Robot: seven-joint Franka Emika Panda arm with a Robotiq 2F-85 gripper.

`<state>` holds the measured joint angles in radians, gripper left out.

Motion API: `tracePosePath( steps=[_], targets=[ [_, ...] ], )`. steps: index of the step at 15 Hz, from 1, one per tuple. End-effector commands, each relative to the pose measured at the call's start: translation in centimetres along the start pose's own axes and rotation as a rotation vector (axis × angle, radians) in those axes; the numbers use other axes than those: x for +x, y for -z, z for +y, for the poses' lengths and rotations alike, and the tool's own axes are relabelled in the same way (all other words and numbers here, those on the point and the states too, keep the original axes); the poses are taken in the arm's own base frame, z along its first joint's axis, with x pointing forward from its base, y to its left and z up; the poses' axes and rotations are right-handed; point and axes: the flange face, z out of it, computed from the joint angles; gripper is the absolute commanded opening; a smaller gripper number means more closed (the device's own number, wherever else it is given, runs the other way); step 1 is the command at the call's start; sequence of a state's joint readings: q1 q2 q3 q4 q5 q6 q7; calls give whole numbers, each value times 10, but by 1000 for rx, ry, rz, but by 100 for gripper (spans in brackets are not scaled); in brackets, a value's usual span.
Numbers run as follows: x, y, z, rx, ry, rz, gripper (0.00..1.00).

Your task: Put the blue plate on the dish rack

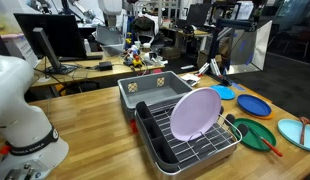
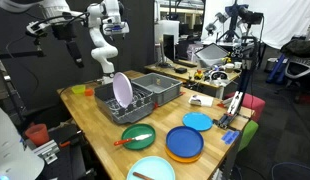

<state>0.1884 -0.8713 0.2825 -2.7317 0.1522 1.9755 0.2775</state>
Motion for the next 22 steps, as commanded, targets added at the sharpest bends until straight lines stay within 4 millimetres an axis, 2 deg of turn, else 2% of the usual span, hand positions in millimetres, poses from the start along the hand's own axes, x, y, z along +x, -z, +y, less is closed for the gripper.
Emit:
tracePosePath(
  steps=[1, 18, 22],
  targets=[
    [0, 1, 0, 0, 0, -1, 100],
    [0, 1, 0, 0, 0, -1, 100],
    [12, -3, 18, 13, -108, 13, 100]
  ],
)
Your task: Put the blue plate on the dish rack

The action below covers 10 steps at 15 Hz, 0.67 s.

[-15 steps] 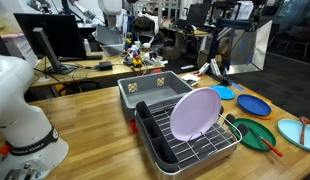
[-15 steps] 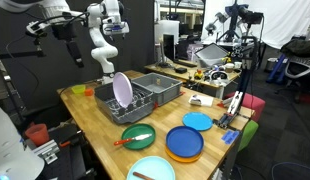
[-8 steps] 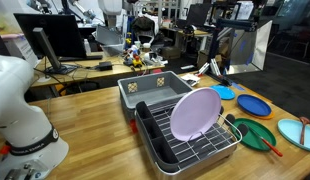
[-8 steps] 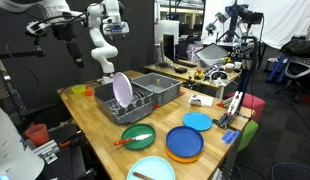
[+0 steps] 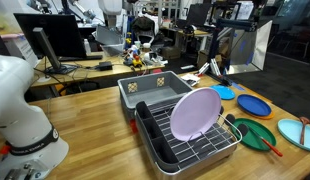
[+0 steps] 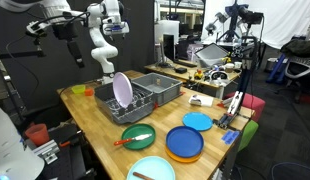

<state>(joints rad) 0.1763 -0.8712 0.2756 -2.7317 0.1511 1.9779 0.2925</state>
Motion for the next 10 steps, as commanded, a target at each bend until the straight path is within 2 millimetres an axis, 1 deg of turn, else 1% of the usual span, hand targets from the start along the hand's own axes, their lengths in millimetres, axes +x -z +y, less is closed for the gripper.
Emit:
tracePosePath(
  steps=[1, 6, 8, 9, 10],
  targets=[
    [14, -4, 20, 12, -117, 19, 100],
    [41, -22, 68, 1, -358, 76, 100],
    [53, -26, 81, -17, -401, 120, 100],
    [45, -20, 75, 1, -357, 90, 100],
    [47, -22, 78, -1, -367, 93, 100]
  ],
)
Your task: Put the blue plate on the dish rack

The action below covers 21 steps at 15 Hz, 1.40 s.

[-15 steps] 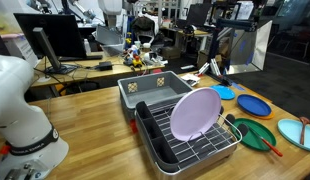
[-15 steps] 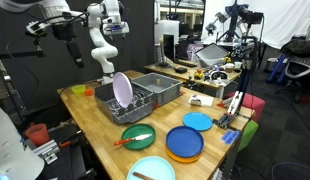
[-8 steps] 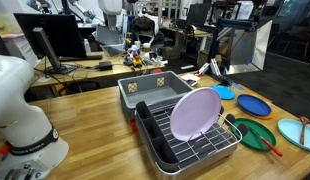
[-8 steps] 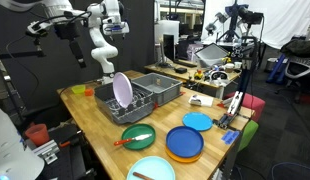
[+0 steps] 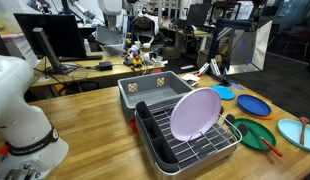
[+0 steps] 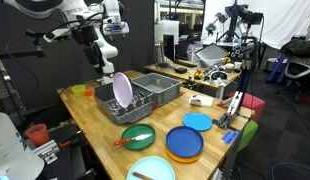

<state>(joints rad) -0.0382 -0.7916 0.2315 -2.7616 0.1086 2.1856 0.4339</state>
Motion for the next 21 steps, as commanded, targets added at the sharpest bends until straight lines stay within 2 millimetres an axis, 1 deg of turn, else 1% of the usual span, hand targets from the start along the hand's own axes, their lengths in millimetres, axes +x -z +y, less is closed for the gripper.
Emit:
tracePosePath(
  steps=[1, 8, 12, 16, 18, 20, 21],
  targets=[
    [0, 1, -1, 0, 3, -2, 100],
    [-2, 3, -3, 3, 10, 4, 100],
    [24, -18, 14, -63, -66, 47, 100],
    [55, -54, 34, -119, -78, 25, 100],
    [68, -71, 39, -117, -84, 9, 100],
    [81, -84, 39, -101, -84, -2, 100],
    [89, -88, 40, -86, -108, -1, 75]
  ],
)
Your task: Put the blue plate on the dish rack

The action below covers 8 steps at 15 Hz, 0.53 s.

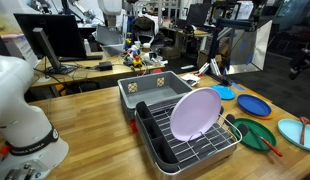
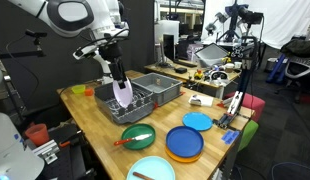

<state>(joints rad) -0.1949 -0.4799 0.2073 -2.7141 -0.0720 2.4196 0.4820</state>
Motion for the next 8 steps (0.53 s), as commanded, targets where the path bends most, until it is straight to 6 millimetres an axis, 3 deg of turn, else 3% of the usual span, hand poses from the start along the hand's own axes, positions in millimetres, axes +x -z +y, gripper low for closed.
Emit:
tracePosePath(
  steps=[1, 2, 8],
  targets=[
    [28, -11, -1, 39, -61, 0, 99],
    [16, -7, -1, 21, -23, -2, 96],
    [18, -7, -3, 28, -23, -1, 96]
  ],
)
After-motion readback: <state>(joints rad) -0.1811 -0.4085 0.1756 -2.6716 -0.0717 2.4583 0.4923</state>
